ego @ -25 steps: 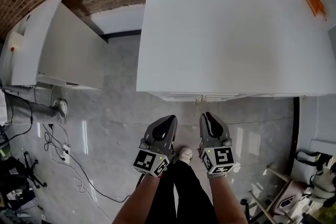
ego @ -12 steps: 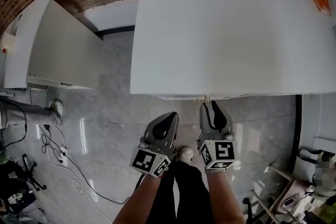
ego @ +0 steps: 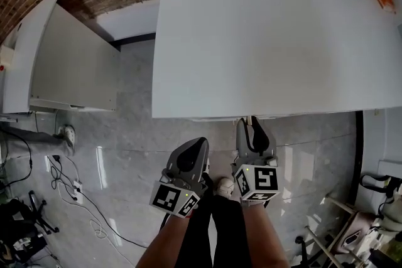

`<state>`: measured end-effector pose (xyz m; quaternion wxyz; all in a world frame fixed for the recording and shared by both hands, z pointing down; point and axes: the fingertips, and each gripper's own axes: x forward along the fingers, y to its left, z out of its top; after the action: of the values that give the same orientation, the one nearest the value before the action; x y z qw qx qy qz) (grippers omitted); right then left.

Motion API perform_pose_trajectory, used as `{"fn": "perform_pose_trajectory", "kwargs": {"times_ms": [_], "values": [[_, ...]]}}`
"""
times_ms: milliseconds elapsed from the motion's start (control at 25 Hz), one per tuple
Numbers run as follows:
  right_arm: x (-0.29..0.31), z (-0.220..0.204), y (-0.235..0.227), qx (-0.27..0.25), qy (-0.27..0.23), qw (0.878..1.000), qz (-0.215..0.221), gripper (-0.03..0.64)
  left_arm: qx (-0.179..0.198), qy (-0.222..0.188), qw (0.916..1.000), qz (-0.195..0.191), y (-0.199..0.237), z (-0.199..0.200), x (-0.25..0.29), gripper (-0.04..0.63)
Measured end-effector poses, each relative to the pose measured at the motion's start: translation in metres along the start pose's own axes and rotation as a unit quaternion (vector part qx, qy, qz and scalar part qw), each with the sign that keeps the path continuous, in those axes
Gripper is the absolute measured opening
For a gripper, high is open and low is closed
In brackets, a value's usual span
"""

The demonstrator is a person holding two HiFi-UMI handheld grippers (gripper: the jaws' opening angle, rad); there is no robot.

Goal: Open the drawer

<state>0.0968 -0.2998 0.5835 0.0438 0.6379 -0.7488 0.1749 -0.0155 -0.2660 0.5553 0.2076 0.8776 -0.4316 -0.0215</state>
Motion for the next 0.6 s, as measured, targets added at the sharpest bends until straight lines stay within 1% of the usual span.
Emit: {"fn": "perform_pose_trajectory", "kwargs": {"times_ms": [240,600], "values": [[0.000,-0.001,-0.003,0.002,-0.001,1.000,-0.018,0.087,0.002,-0.002,1.0000,0.003,0.001,0.002,-0.004,0.002],[-0.002,-0.002,-0.003,-0.032,0.012,0.999,-0.028,0.083,0.002,-0.006,0.9999,0.015,-0.002,0.003,-0.017,0.002]]}}
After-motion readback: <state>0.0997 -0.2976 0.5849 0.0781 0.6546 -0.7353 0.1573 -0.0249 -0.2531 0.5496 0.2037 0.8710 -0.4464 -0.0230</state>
